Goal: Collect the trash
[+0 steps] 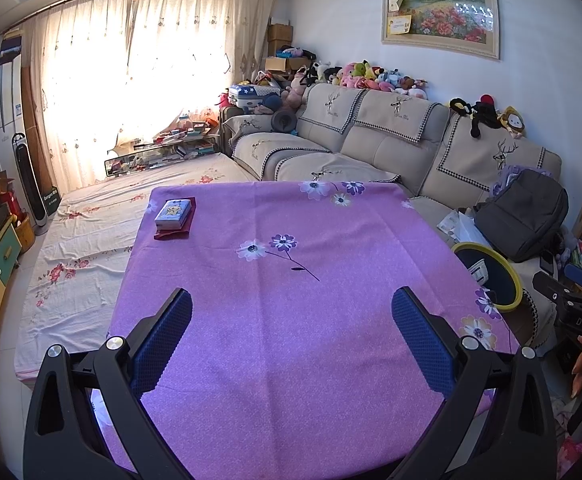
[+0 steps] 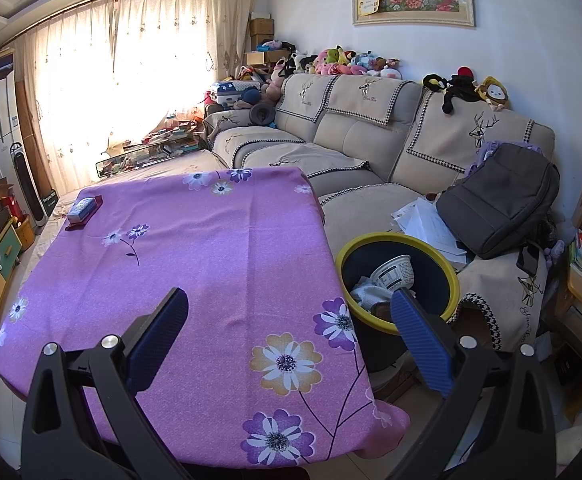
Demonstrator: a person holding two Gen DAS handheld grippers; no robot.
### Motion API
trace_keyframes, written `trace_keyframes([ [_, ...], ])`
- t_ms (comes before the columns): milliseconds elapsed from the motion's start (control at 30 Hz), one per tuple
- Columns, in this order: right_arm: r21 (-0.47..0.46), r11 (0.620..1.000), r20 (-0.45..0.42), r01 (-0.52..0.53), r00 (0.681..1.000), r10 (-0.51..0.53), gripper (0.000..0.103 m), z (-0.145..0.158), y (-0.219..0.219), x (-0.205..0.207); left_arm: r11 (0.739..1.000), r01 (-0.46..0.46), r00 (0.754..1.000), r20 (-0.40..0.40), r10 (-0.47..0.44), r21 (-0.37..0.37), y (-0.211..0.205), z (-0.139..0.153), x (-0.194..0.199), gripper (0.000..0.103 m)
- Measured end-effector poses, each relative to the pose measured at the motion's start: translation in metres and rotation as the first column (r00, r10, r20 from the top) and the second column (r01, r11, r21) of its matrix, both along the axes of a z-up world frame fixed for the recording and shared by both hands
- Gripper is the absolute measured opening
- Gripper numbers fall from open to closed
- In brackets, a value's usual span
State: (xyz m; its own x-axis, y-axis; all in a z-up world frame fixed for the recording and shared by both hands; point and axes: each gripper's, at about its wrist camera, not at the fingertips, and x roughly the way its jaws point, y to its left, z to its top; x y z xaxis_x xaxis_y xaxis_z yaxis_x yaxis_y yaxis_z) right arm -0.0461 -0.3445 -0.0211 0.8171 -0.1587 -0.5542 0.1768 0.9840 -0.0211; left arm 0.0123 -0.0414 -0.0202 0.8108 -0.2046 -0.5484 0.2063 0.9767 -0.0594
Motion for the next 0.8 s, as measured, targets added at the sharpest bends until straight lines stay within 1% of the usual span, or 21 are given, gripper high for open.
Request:
trace_keyframes([
  [133,0.000,1.000,0.000,0.000,1.000,0.000,0.096,-0.001,0.000,0.001,1.000,0.005,1.000,-0.004,-0.005,0.003,-0.001,0.000,0.001,0.098],
  [367,0.001,1.000,-0.004,-0.001,1.000,0.001,0.096,-0.004,0.001,0.003,0.998,0.046,0.998,-0.031,-0.047,-0.031,-0.002,-0.004,0.008,0.098],
  [567,0.006,1.000,-0.010,-0.006,1.000,0.006,0.096,-0.009,0.002,0.010,0.999,0.041,0.998,-0.043,-0.041,0.006,-0.008,-0.005,0.021,0.098],
  [700,0.039,0.998,-0.032,-0.045,0.998,0.047,0.096,-0.014,-0.002,0.036,0.999,0.034,0.995,-0.097,-0.034,-0.006,-0.008,-0.016,0.058,0.098],
  [800,0.038,0.996,-0.083,-0.081,0.993,0.084,0.096,-0.026,0.001,0.074,1.000,0.003,0.993,-0.121,-0.001,0.019,-0.007,-0.032,0.096,0.098],
])
